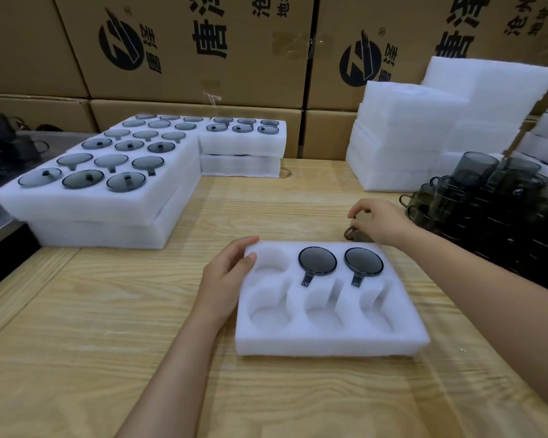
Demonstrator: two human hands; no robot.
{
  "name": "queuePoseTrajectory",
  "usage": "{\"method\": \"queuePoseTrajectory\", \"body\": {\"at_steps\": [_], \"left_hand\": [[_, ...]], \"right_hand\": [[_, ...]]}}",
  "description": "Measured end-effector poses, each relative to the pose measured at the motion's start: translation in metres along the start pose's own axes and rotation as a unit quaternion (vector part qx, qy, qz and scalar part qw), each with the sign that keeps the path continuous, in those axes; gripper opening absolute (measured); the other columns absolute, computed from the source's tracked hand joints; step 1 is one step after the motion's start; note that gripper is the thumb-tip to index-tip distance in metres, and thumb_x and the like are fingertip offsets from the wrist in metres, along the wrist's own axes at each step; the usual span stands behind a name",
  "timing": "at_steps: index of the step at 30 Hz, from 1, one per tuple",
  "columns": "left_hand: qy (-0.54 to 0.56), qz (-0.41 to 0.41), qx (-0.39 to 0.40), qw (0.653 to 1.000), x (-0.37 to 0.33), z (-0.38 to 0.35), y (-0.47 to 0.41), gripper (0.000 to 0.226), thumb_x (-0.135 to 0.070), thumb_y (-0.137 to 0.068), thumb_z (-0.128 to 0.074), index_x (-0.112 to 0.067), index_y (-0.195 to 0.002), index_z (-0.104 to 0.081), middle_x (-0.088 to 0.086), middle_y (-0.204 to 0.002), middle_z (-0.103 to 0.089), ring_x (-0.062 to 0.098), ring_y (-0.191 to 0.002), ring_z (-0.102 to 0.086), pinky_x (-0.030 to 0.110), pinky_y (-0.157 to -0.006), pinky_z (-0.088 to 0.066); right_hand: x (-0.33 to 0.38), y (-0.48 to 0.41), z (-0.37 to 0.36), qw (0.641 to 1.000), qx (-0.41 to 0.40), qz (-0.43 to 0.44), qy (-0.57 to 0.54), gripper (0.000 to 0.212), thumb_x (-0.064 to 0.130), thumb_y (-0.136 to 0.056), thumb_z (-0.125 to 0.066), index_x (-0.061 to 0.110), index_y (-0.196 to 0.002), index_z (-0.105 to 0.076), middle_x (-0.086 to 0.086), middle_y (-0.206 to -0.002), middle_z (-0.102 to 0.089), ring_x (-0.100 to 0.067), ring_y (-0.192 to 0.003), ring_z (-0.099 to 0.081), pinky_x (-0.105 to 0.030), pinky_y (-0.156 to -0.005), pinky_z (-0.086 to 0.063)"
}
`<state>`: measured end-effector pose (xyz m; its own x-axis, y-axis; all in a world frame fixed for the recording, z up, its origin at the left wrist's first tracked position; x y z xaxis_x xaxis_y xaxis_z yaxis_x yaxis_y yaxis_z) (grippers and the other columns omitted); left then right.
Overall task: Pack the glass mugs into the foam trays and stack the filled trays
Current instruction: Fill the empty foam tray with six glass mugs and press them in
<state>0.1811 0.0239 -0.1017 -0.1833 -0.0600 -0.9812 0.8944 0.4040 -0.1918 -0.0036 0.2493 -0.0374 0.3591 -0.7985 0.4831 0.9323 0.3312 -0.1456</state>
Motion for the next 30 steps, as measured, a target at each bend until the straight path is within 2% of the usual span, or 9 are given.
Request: {"method": "queuePoseTrajectory", "body": {"at_steps": [3, 7, 12, 15, 18, 20, 24, 28, 30], "left_hand": [[0.007, 0.002, 0.007, 1.0, 0.0, 0.0, 0.0, 0.027, -0.01, -0.095, -0.054, -0.029, -0.108, -0.067, -0.018, -0.104, -0.07, -0.001, -0.095, -0.064, 0.014, -0.073, -0.048], [0.012, 0.01, 0.019, 1.0, 0.0, 0.0, 0.001, 0.029, -0.011, -0.096, -0.053, -0.032, -0.113, -0.063, -0.024, -0.104, -0.068, -0.005, -0.096, -0.063, 0.012, -0.072, -0.049], [0.016, 0.006, 0.012, 1.0, 0.0, 0.0, 0.0, 0.029, -0.011, -0.096, -0.052, -0.022, -0.122, -0.061, -0.01, -0.115, -0.066, 0.003, -0.104, -0.063, 0.016, -0.077, -0.048], [0.034, 0.001, 0.026, 0.999, -0.002, -0.002, 0.001, 0.027, -0.009, -0.094, -0.052, -0.021, -0.114, -0.065, -0.004, -0.108, -0.069, 0.011, -0.098, -0.064, 0.025, -0.079, -0.047], [0.04, 0.0, 0.03, 0.999, -0.004, -0.002, 0.002, 0.03, -0.017, -0.083, -0.055, -0.028, -0.108, -0.067, -0.009, -0.103, -0.072, 0.005, -0.094, -0.066, 0.018, -0.072, -0.05], [0.032, 0.0, 0.025, 0.999, -0.004, -0.002, 0.002, 0.032, -0.009, -0.087, -0.053, -0.027, -0.109, -0.067, -0.012, -0.101, -0.072, 0.002, -0.093, -0.066, 0.015, -0.07, -0.05], [-0.008, 0.021, -0.002, 1.0, -0.002, 0.0, -0.001, 0.034, -0.008, -0.095, -0.051, -0.019, -0.124, -0.061, -0.004, -0.121, -0.064, 0.012, -0.113, -0.059, 0.029, -0.092, -0.048], [-0.02, 0.01, 0.0, 1.0, -0.004, -0.001, -0.001, 0.031, -0.009, -0.097, -0.048, -0.025, -0.118, -0.064, -0.009, -0.116, -0.066, 0.007, -0.111, -0.06, 0.026, -0.091, -0.046], [-0.01, 0.002, 0.004, 1.0, -0.005, -0.001, 0.0, 0.028, -0.016, -0.099, -0.044, -0.023, -0.117, -0.065, -0.009, -0.116, -0.067, 0.004, -0.111, -0.06, 0.025, -0.093, -0.045]], "right_hand": [[0.023, 0.005, 0.012, 0.996, -0.037, 0.046, -0.072, 0.009, 0.023, -0.089, -0.06, 0.029, -0.096, -0.06, 0.0, -0.106, -0.061, -0.018, -0.091, -0.053, -0.026, -0.062, -0.04], [0.074, 0.026, 0.026, 0.978, 0.043, 0.135, -0.155, 0.031, 0.035, -0.085, -0.066, 0.037, -0.113, -0.055, 0.008, -0.112, -0.06, -0.011, -0.093, -0.06, -0.029, -0.077, -0.05], [0.124, 0.056, 0.02, 0.956, 0.117, 0.228, -0.145, 0.031, 0.035, -0.08, -0.072, 0.023, -0.108, -0.067, 0.011, -0.101, -0.066, 0.01, -0.082, -0.059, -0.01, -0.076, -0.048], [0.133, 0.063, 0.01, 0.95, 0.139, 0.243, -0.14, 0.034, 0.034, -0.08, -0.072, 0.02, -0.11, -0.067, 0.014, -0.098, -0.064, 0.018, -0.077, -0.054, -0.006, -0.074, -0.045], [0.133, 0.065, 0.0, 0.951, 0.149, 0.244, -0.121, 0.036, 0.037, -0.081, -0.071, 0.023, -0.113, -0.066, 0.01, -0.105, -0.065, 0.012, -0.082, -0.057, -0.008, -0.076, -0.046], [0.13, 0.064, -0.005, 0.955, 0.146, 0.238, -0.102, 0.038, 0.04, -0.081, -0.071, 0.025, -0.115, -0.065, 0.009, -0.109, -0.064, 0.002, -0.087, -0.06, -0.008, -0.075, -0.046], [0.122, 0.062, -0.008, 0.958, 0.157, 0.228, -0.069, 0.044, 0.046, -0.078, -0.07, 0.027, -0.118, -0.063, 0.011, -0.111, -0.063, -0.001, -0.09, -0.06, -0.009, -0.075, -0.044], [0.124, 0.068, -0.021, 0.953, 0.154, 0.261, -0.005, 0.041, 0.049, -0.079, -0.068, 0.028, -0.114, -0.064, 0.013, -0.107, -0.064, -0.004, -0.089, -0.056, -0.01, -0.07, -0.041], [0.125, 0.072, -0.031, 0.951, 0.149, 0.272, 0.019, 0.035, 0.044, -0.08, -0.069, 0.028, -0.111, -0.065, 0.014, -0.101, -0.063, -0.007, -0.093, -0.054, -0.018, -0.07, -0.044]]}}
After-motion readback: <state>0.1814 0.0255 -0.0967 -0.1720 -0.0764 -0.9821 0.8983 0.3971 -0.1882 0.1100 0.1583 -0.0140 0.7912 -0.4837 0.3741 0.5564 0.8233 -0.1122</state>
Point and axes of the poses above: each hand's wrist, its own y-axis away from the middle knuckle, its own z-axis out of the back of the hand, x = y × z, the point moved 1 cm from there along -y, towards the middle knuckle
